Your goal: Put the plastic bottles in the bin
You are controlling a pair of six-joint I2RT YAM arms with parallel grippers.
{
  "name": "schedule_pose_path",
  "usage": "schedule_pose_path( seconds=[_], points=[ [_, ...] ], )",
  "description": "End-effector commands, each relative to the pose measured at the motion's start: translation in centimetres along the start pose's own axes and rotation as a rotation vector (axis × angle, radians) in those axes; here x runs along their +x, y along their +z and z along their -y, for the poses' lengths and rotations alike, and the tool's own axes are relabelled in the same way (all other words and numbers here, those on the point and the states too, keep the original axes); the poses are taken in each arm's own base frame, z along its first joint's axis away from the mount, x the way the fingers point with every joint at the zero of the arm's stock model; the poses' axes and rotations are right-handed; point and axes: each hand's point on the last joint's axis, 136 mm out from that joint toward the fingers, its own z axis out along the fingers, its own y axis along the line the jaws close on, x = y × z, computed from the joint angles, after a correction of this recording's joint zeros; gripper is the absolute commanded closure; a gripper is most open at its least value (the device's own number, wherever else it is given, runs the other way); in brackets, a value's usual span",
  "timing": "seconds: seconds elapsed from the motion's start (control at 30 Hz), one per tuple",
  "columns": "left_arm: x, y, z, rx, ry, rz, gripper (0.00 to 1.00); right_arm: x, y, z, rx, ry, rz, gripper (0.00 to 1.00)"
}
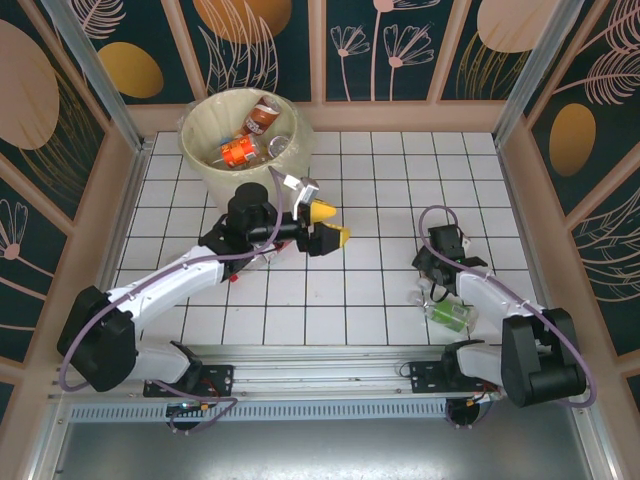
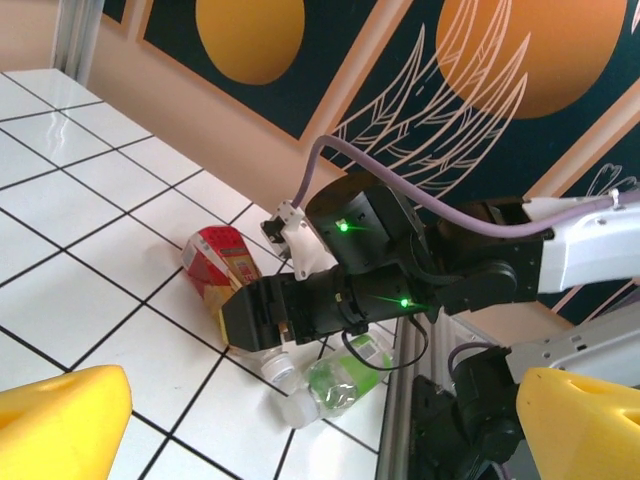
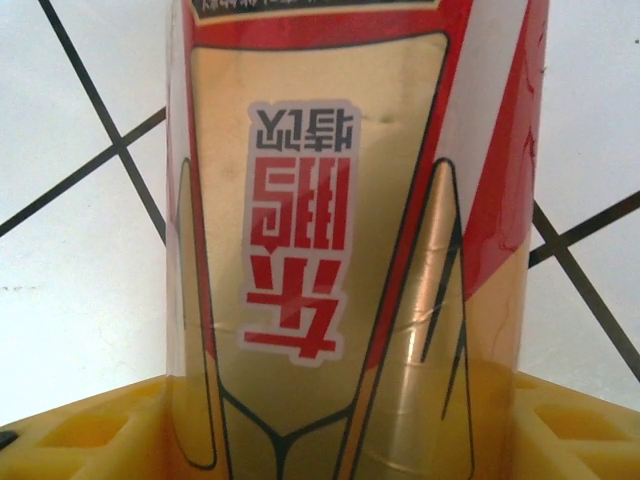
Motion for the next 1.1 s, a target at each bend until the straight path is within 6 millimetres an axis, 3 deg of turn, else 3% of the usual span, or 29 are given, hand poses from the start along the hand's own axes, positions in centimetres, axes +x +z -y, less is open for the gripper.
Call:
schedule_pose_path(
  seconds=[0.0, 0.23, 0.33, 0.4, 0.9, 1.07],
  points=[
    [-0.7, 0.9, -0.6, 0.004, -0.067, 0.035, 0.01, -2.1, -1.3, -1.7, -0.081, -0.021, 0.078, 0.36],
    [-1.7, 1.7, -2.9, -0.068, -0.171, 0.110, 0.01, -4.4, -6.7, -7.0, -0.369, -0.136, 0.200, 0.39],
    [-1.5, 2.7, -3.9, -0.070, -0.222, 0.098, 0.01, -4.2, -9.5, -9.3, -0.533, -0.181, 0.218, 0.39],
    [-2.6, 3.5, -3.8, -0.040, -0.241, 0.110, 0.01, -3.9, -11.3, -10.6, -0.637, -0.216, 0.225, 0.39],
    [-5.6, 5.7, -4.0, 0.007, -0.235, 0.146, 0.01, -2.2, -21.2, -16.7, -1.158, -0.376, 0.170, 0.39],
    [-6.9, 4.9, -2.1, 0.053, -0.166, 0.160, 0.01, -2.3, -23.9, -17.8, -1.279, -0.396, 0.171, 0.39]
  ],
)
